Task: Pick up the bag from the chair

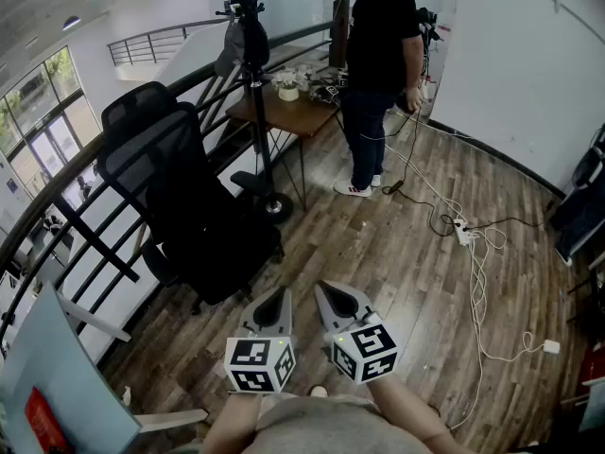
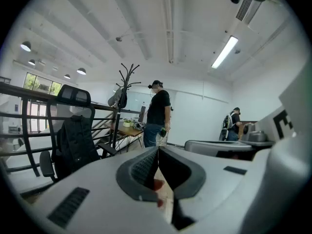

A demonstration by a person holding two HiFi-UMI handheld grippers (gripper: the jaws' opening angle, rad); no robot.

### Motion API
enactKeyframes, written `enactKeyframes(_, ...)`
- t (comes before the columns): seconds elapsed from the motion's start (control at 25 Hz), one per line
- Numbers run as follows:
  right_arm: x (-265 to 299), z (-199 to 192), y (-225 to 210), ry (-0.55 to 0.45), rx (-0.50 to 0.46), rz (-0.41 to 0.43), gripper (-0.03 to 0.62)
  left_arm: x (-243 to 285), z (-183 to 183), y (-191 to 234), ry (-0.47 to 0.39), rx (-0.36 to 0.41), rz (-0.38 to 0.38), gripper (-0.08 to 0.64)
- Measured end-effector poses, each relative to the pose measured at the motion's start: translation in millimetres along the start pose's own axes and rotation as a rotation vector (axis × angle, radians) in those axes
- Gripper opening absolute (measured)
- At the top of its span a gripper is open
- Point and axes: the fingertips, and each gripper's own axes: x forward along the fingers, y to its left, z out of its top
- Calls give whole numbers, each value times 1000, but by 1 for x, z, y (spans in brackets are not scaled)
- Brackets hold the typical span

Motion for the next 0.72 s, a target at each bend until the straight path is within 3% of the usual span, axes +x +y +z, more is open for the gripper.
enactKeyframes(0.52, -23, -10, 2, 12, -22, 48, 0, -11, -7, -19, -28, -32, 31, 3)
enactKeyframes(0.72, -24, -11, 8, -20, 30, 76, 0, -21, -12, -14, -17, -52, 57, 3)
